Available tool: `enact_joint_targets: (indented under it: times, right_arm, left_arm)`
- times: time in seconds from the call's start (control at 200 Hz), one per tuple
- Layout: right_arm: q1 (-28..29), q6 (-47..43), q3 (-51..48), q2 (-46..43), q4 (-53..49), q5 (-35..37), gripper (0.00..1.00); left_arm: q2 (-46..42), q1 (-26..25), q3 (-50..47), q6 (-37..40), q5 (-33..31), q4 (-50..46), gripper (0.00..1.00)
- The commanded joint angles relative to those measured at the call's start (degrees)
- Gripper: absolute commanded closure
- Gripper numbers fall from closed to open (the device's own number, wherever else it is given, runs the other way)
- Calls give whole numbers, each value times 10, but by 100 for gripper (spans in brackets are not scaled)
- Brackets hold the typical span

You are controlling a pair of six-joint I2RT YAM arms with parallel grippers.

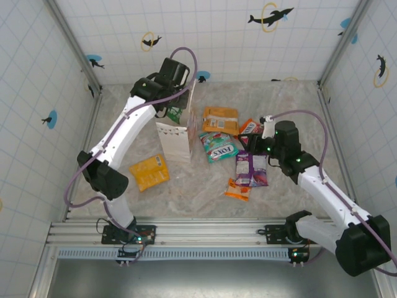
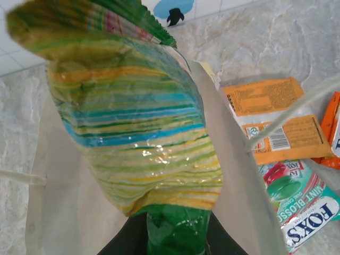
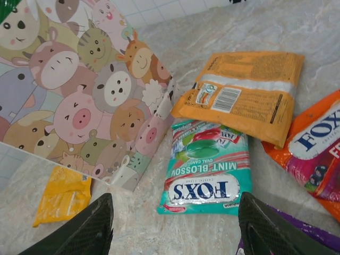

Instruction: Place the snacks into the paper bag

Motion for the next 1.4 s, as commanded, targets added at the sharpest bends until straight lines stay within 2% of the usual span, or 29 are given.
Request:
enact_joint_targets:
  times: [0.0,0.105,0.39,0.555,0.801,0.851,1.086,1.196,1.396]
  right_arm:
    - [-4,32,28,12,-44,-7,37]
    - [-4,44,29,17,-63,-6,38]
    - [-7,60,31,1,-152,65,39]
    - [-57,64,11,-10,-218,79,38]
    - [-161,-10,-57,21,-202,-43,38]
    - [-177,-24,-68,34,-197,-48,38]
    - [-257,-51,-116,98,-110,-208,42]
    - [-271,-47,-128,124,-65,-245,43]
    - [-272,-63,-134,177,-53,-265,45]
  left_arm:
    - [12,3,25,-16,11,-23,71]
    - [9,4,35,-18,23,-14,55]
    - [-41,3,25,-20,53,44,53]
    - [-107,4,-46,-30,89,110,51]
    - [-205,4,-180,-36,147,216,50]
    - [-220,4,-201,-38,155,234,49]
    - [-259,4,-258,-48,189,290,48]
    - [-264,4,-267,-56,200,301,48]
    - [-270,4,-274,-61,203,311,48]
